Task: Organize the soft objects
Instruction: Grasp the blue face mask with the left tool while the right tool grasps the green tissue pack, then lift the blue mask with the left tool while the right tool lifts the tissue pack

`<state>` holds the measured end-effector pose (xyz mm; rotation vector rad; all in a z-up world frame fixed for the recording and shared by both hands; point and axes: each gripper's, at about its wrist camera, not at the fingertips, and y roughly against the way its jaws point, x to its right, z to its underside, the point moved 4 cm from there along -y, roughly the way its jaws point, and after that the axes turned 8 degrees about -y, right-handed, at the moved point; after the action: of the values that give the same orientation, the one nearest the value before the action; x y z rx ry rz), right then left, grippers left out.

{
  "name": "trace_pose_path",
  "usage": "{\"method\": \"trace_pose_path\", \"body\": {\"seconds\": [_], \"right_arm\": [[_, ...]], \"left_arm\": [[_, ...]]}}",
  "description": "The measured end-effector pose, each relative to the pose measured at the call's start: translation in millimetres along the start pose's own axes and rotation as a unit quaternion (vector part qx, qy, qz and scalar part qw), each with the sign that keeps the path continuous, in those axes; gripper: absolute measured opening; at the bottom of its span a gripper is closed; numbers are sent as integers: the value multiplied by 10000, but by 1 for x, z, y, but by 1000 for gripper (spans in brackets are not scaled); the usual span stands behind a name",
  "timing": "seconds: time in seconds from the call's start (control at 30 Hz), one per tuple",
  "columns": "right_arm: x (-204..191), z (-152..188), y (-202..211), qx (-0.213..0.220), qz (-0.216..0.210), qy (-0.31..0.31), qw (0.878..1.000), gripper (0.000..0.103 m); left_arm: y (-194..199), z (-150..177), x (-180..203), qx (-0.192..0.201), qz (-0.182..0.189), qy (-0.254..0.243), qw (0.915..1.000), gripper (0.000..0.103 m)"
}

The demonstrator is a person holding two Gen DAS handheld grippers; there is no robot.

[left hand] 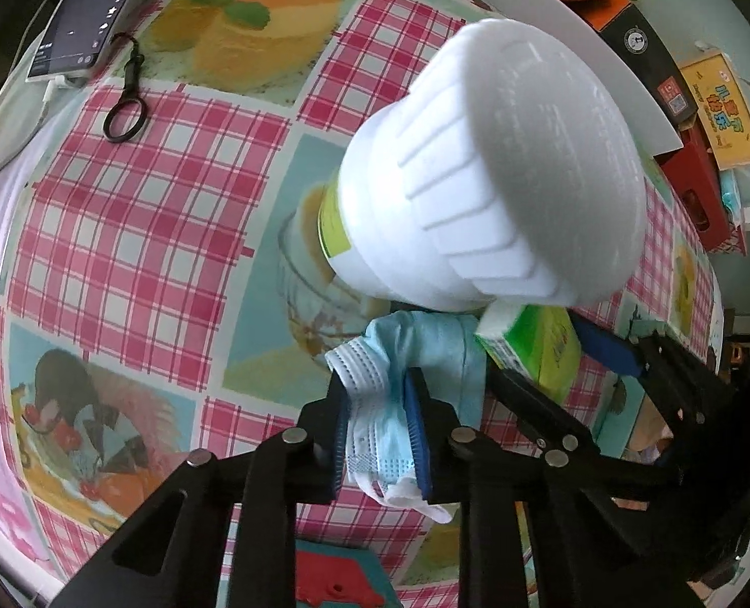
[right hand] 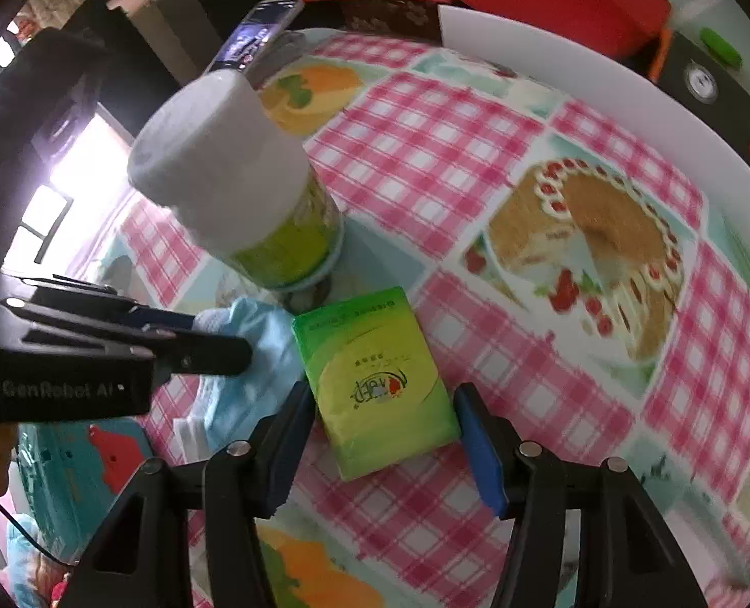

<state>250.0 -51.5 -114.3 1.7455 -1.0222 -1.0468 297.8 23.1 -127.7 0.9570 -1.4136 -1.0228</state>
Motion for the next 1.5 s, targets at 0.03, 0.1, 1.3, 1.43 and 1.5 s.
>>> {"method": "trace_pose_path", "body": {"seconds": [0.03,0.1,1.3,1.43,1.5], "right_arm": [[1,2,1,1,22,-29,10000,60],[3,11,4,-6,89,-123,9999,60],[26,100,66,669,172,-1438,9872,59],[28,110,76,788,177,-1512,9852,59],[28,115,77,792,224,-1506,9852,59]], "left_arm": [[5,2,-1,2,12,16,10000,18],[4,6,0,5,39,44,10000,15],[56,117,22,1282,903,484,9864,5],[66,132,25,1580,963,518,9814,5],[71,139,27,1695,1006,506,9791,5]]}}
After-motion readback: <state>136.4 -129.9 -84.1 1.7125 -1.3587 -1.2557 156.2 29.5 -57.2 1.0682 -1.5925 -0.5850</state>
